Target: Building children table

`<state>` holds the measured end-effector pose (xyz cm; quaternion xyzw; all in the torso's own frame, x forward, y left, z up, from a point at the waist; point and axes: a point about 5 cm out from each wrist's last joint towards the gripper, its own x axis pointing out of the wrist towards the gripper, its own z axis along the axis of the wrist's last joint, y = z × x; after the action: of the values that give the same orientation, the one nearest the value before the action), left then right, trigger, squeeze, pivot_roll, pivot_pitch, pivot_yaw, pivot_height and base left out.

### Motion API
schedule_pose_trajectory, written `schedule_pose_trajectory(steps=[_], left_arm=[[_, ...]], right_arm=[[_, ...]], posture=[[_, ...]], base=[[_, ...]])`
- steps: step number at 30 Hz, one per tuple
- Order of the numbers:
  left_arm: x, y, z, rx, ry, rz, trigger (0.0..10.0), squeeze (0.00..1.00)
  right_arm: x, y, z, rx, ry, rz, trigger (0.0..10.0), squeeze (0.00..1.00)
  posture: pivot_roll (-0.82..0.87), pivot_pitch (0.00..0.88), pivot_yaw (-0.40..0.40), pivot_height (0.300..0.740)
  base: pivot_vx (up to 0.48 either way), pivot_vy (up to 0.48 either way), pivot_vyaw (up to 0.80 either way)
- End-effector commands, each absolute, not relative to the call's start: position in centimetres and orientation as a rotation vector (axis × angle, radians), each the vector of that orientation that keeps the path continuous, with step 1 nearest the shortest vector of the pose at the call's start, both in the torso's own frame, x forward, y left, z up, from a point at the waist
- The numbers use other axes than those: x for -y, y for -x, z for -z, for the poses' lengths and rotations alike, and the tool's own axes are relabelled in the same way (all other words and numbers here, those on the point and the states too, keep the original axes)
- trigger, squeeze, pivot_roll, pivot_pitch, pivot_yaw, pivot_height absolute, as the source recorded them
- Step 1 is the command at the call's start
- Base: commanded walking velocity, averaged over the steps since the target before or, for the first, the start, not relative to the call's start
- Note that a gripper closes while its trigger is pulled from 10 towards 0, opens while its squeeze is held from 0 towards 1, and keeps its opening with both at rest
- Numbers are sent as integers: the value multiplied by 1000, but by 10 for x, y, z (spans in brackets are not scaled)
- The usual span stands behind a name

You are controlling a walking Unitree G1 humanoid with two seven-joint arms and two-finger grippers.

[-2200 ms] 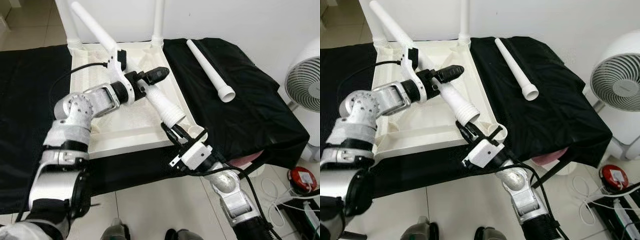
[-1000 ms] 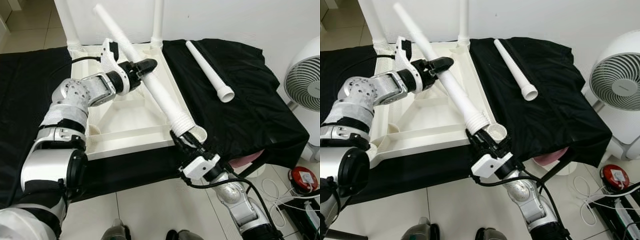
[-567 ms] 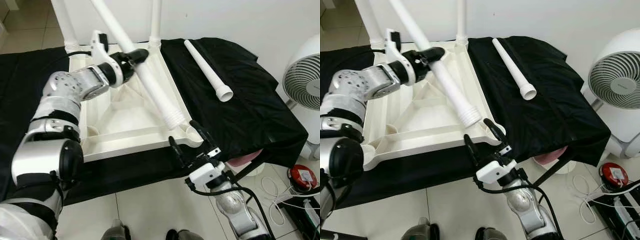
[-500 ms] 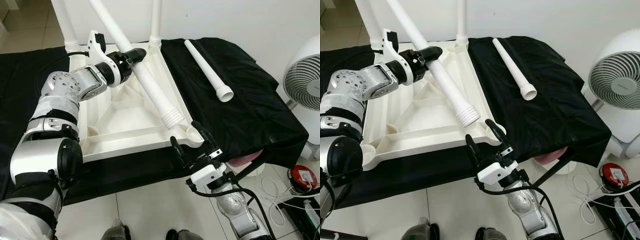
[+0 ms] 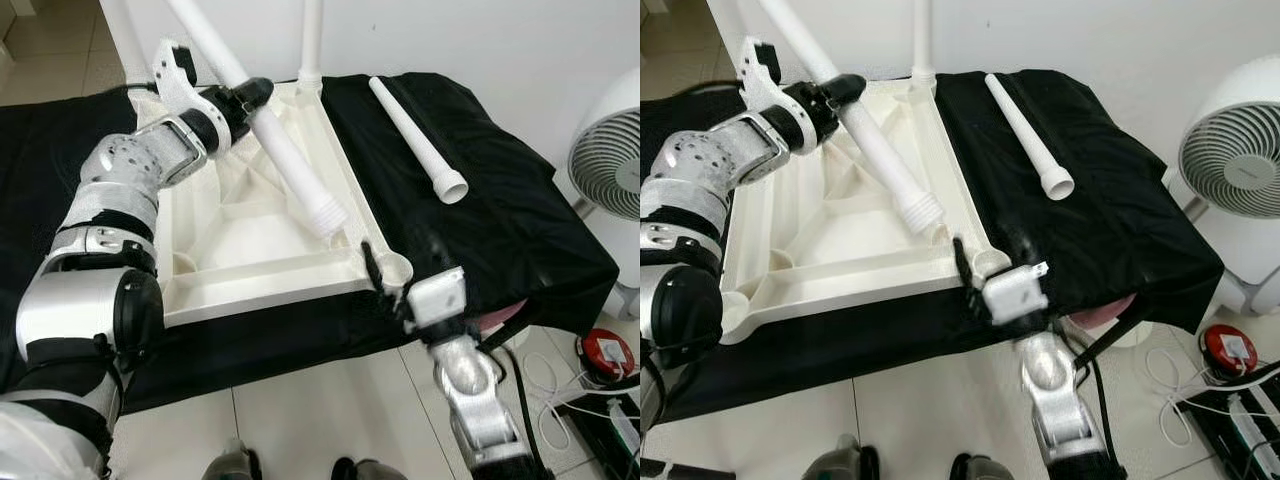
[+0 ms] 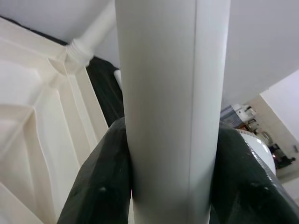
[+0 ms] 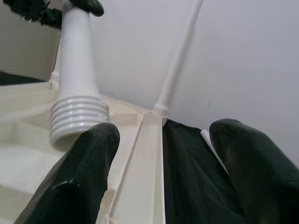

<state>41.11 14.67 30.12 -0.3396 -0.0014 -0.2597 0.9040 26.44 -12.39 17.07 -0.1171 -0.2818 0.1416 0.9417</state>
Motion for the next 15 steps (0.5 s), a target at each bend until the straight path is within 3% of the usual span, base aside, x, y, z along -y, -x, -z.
schedule_pose_trajectory(steps=[1, 8, 15], left_arm=[[-136, -401, -315, 153, 654, 827, 10000, 0], [-124, -394, -327, 271, 487, 824, 10000, 0], [-112, -385, -329, 335, 389, 826, 10000, 0]], right_arm=[[126, -267, -170, 534, 182, -281, 10000, 0], [120, -293, -198, 488, 75, -357, 10000, 0], [114, -307, -205, 410, 122, -438, 10000, 0]], posture=[[-14, 68, -1, 740], [-10, 42, -12, 740], [-5, 31, -13, 740]], base=[[0, 0, 0], [0, 0, 0], [0, 0, 0]])
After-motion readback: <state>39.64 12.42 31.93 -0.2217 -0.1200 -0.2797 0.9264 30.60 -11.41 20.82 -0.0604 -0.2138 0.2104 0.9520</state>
